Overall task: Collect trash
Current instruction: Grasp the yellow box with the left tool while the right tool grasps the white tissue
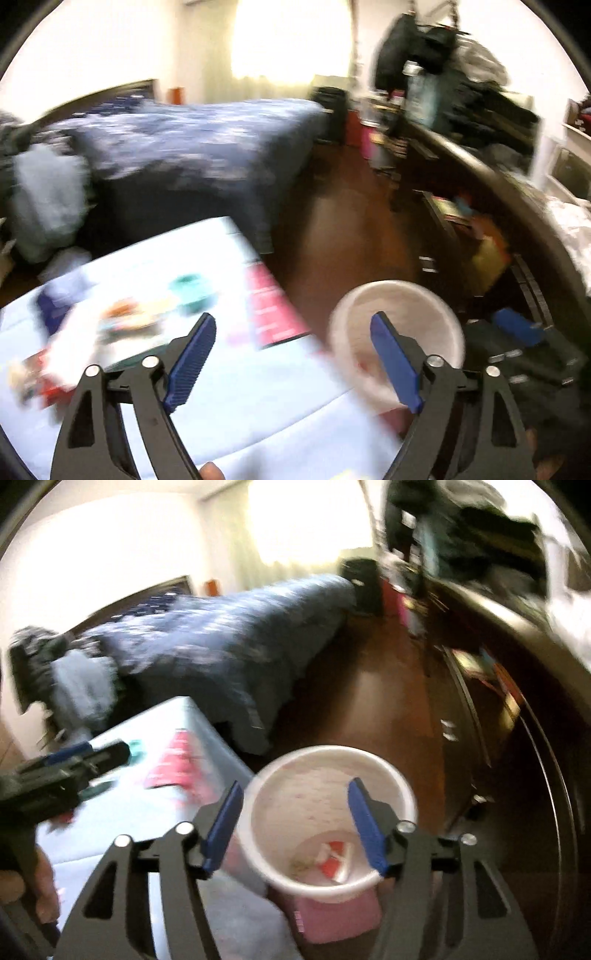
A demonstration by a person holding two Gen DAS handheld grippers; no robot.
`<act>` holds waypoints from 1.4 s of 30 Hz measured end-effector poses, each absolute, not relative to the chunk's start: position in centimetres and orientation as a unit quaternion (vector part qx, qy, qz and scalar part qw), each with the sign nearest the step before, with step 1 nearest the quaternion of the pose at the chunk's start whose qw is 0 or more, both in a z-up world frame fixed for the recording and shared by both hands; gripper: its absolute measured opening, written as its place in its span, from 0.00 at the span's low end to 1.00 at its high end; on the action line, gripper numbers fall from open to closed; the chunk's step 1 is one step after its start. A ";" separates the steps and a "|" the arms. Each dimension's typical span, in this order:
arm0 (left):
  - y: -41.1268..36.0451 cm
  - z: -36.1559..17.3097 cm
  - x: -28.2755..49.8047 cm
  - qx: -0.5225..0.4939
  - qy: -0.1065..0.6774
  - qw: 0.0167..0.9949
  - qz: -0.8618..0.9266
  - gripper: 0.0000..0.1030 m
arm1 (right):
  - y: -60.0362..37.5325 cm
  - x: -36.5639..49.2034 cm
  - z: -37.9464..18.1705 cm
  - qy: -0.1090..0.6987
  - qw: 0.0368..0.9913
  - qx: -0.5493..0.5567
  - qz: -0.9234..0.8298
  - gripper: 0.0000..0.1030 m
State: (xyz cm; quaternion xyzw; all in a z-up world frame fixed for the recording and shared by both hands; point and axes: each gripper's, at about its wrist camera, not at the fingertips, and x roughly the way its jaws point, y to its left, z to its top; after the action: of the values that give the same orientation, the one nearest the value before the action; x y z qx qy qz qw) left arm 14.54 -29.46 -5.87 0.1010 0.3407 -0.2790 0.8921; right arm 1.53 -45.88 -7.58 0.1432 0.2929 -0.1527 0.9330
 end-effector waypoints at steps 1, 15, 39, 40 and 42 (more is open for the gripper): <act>-27.2 -5.7 14.5 0.100 0.337 0.900 -0.256 0.83 | -44.3 1.7 -6.9 0.291 0.938 0.136 -0.133 0.65; -4.4 -7.9 19.1 0.063 0.344 0.936 -0.026 0.83 | -26.6 8.2 -4.2 0.325 0.944 0.033 0.034 0.67; 0.9 -12.7 27.6 0.001 0.417 0.909 -0.030 0.56 | -19.6 17.7 -7.9 0.372 0.925 0.010 0.070 0.67; 1.0 -12.7 27.5 0.001 0.415 0.909 -0.028 0.56 | -19.4 18.3 -8.2 0.374 0.925 0.009 0.070 0.67; 1.3 -12.6 27.4 0.000 0.414 0.910 -0.028 0.56 | -18.8 19.2 -8.6 0.379 0.923 0.006 0.069 0.67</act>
State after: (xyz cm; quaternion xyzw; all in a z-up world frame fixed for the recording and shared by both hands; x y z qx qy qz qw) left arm 27.39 1.27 -12.56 -0.0003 0.4144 -0.0281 0.9096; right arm 19.18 -18.79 -8.62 0.0063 0.3787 0.0691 0.9229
